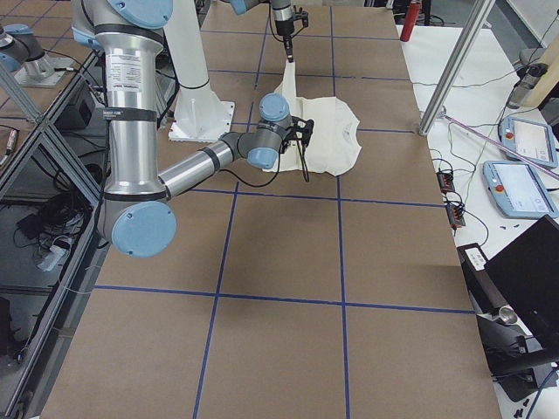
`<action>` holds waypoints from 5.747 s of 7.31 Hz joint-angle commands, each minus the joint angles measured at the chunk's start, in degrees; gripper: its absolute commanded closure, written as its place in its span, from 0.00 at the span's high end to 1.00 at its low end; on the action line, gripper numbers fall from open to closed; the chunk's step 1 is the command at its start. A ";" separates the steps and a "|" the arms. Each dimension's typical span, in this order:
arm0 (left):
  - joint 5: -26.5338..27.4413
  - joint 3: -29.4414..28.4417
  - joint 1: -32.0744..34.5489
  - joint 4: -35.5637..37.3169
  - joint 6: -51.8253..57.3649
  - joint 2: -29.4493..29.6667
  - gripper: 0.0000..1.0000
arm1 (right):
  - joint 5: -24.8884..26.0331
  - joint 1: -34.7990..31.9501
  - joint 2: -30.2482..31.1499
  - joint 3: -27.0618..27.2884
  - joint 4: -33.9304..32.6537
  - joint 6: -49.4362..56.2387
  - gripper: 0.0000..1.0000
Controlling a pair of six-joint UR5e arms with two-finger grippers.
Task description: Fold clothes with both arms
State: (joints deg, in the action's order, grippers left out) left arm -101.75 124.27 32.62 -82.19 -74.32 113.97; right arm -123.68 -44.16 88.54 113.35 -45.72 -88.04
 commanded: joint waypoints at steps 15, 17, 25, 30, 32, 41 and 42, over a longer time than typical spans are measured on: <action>-1.08 -38.75 7.99 -30.75 -0.65 10.39 0.00 | 1.69 -6.64 -23.85 -31.87 -0.24 3.49 0.00; -1.08 -39.01 7.99 -30.75 -0.74 10.48 0.34 | 1.77 -6.12 -24.03 -33.45 0.19 3.40 0.99; -1.44 -26.80 9.14 -23.19 -1.09 9.08 1.00 | 10.09 9.67 -5.14 -12.28 -0.68 2.43 1.00; -1.52 -26.36 8.96 -23.28 -2.24 9.08 1.00 | 12.76 14.02 -5.57 -11.92 -4.63 2.61 0.39; -1.52 -26.36 8.96 -23.28 -2.32 8.81 1.00 | 12.76 13.67 -5.14 -11.57 -4.64 2.61 0.00; -1.00 -23.38 4.22 -23.45 -7.59 8.90 1.00 | 12.59 37.03 23.08 14.01 -3.41 -3.28 0.15; -1.08 -23.02 2.56 -23.45 -7.77 8.90 1.00 | 12.76 36.96 22.99 14.62 -3.15 -3.37 0.99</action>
State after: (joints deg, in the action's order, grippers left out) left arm -102.78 100.72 36.80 -105.65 -81.67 122.90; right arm -110.99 -8.44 111.05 126.90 -49.13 -90.90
